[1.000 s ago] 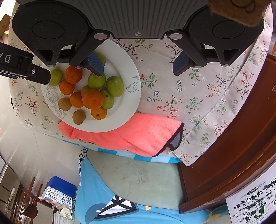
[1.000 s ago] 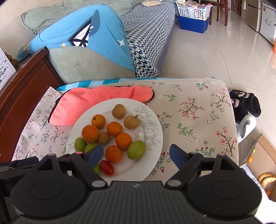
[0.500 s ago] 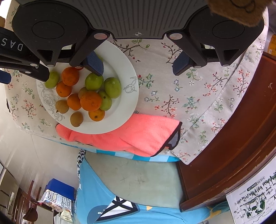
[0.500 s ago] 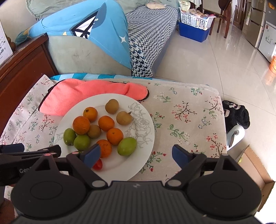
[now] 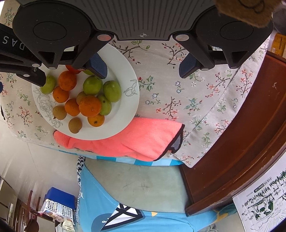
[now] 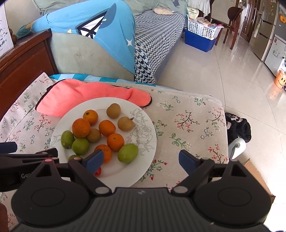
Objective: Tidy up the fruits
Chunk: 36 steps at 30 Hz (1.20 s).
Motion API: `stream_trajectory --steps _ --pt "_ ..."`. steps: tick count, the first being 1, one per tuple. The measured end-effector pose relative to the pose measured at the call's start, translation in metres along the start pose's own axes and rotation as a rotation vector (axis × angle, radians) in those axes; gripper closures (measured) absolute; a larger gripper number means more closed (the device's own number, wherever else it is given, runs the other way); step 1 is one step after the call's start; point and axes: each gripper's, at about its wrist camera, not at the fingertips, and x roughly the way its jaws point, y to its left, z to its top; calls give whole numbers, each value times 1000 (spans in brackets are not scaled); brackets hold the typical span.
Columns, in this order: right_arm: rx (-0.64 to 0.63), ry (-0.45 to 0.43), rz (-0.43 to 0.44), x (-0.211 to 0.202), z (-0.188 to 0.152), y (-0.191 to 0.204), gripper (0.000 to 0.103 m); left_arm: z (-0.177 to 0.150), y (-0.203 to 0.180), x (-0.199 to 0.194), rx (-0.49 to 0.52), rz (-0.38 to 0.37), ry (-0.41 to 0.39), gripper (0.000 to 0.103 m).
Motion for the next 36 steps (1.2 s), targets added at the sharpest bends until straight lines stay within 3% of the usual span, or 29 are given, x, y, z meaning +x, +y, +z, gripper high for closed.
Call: stream_trajectory --steps 36 --pt "-47 -22 -32 -14 -10 8 13 -17 2 -18 15 53 -40 14"
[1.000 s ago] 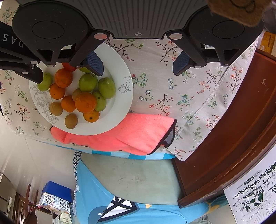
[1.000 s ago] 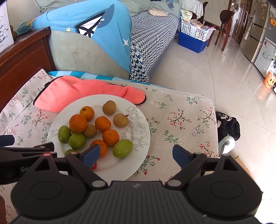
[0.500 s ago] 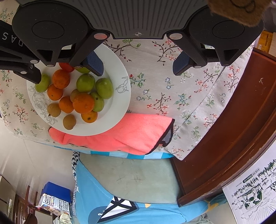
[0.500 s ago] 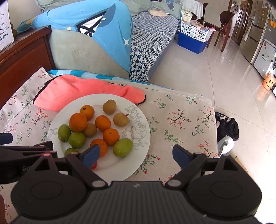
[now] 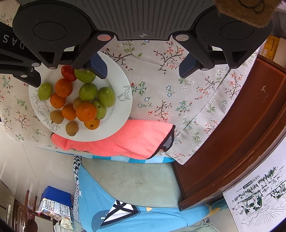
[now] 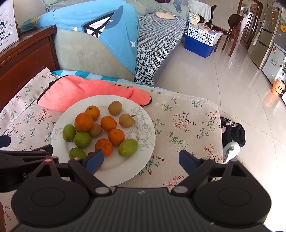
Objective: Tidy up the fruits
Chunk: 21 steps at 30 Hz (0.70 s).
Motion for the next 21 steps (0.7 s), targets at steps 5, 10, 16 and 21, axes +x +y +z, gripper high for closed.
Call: stream_trajectory --steps 5,10,16,21 --pt "-18 -17 4 -8 -7 3 13 -12 5 -9 -21 3 -5 14" --pt "-13 -17 8 -17 -21 4 13 -27 9 -15 -43 -10 5 14" --pt "23 -19 26 -27 -41 1 13 -45 11 -24 -52 -26 15 14" --pt "48 -18 86 -31 -59 -2 13 -59 17 -30 -69 -37 23 14"
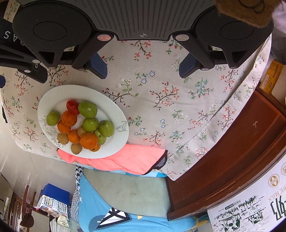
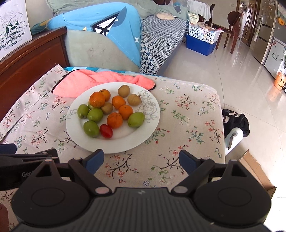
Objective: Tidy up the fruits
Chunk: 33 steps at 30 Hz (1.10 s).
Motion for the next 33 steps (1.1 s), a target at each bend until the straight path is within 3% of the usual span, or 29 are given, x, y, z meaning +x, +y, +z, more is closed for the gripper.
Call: stream_trajectory --steps 8,21,27,33 --pt "59 31 135 2 -30 0 12 -16 21 -8 -44 -18 14 14" --pt "-97 -27 173 12 -75 29 12 -29 35 -22 -74 -61 4 14" --pt "-171 -80 163 17 -85 43 2 -34 33 -25 -68 -68 5 13" --pt "-186 -146 160 22 -91 48 1 -39 31 -26 -59 -77 1 13"
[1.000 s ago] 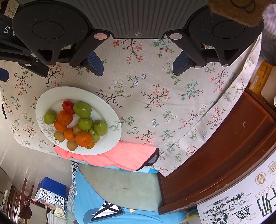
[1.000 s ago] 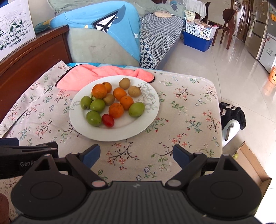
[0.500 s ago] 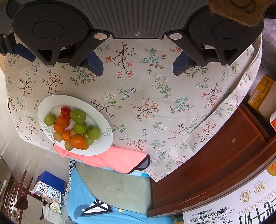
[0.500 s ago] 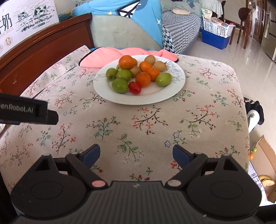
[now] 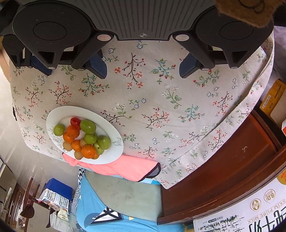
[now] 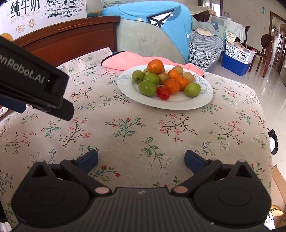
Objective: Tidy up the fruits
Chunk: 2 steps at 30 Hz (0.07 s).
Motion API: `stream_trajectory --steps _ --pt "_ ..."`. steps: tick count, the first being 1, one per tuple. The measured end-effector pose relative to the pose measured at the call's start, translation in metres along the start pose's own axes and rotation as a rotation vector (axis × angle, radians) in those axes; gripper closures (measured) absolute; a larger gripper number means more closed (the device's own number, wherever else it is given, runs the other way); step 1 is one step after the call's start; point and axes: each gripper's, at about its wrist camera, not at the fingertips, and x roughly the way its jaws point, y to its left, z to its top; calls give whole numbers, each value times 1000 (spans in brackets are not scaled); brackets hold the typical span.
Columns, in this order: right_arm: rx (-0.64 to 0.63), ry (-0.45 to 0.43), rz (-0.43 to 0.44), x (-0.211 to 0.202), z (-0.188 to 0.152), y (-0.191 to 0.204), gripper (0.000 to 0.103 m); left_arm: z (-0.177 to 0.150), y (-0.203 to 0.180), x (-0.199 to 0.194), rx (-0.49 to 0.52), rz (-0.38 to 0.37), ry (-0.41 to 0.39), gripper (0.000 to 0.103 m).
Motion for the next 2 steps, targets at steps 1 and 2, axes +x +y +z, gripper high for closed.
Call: stream_trajectory --steps 1,2 --pt "-5 -12 0 1 0 0 1 0 0 0 3 1 -1 13" --pt "-10 -23 2 2 -1 0 1 0 -1 0 5 1 -1 13"
